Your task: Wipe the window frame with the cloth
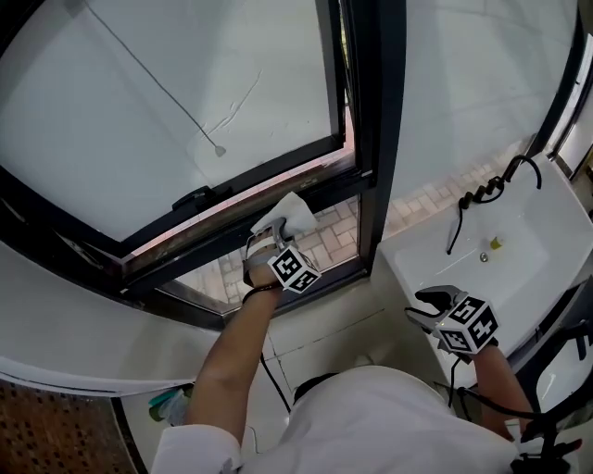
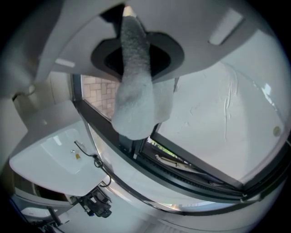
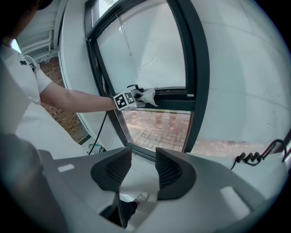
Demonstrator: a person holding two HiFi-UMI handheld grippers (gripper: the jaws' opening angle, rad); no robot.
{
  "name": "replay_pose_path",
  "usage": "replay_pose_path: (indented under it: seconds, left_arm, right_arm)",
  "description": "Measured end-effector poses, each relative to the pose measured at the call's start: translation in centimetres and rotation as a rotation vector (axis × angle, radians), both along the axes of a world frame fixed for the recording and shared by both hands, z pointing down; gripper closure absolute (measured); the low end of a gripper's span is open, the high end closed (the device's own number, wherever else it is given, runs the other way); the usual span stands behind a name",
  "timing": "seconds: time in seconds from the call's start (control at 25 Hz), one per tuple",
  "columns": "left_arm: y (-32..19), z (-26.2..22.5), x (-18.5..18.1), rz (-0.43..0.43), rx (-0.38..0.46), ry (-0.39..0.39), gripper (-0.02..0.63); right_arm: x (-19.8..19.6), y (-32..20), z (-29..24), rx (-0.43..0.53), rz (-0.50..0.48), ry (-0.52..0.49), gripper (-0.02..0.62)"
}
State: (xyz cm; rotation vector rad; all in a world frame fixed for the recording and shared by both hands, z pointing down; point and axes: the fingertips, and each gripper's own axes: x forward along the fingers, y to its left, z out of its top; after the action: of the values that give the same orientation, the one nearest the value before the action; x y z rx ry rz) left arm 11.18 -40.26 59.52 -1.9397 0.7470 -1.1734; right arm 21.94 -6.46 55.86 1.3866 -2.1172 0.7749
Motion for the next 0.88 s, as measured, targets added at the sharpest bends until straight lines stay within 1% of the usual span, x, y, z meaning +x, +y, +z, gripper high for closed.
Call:
replay_pose_path:
  seconds: [0.2, 0.32, 0.4, 0.52, 0.68, 0.8, 0.88]
  left_arm:
    - [1.1, 0.3, 6.6, 0.049, -0.015, -0.013, 0.512]
    - [1.8, 0.5, 10.7, 0.094, -0.017, -0.022, 0.512]
    - [2.4, 1.1, 13.2, 0.126, -0.037, -0.025, 0.512]
    - [2.6, 0.8, 16.2, 0.147, -0.019, -0.034, 0.512]
    - [2.6, 1.2, 18.3, 0.150, -0.032, -0.042, 0.512]
    - [2.9, 1.3, 18.7, 0.155, -0.045, -0.041, 0.512]
    - [3.5, 1.1, 18.7, 0.180, -0.043, -0.049, 0.512]
  right_arm:
    - [3.1, 2.4, 0.1, -0.004, 0.077, -0.004, 0.431]
    - [4.6, 3.9, 0.5, -0.013, 0.123, -0.015, 0.431]
    - [5.7, 5.0, 0.7, -0.017, 0.155, -0.018, 0.431]
    - [7.2, 6.5, 0.9, -0.023, 0.205, -0.019, 0.431]
    - [8.4, 8.1, 1.1, -0.027, 0.261, -0.029, 0.431]
    - [9.0, 8.9, 1.4, -0.026, 0.292, -0.040, 0.431]
    - [9.4, 9.0, 1.5, -0.019, 0.302, -0.045, 0.431]
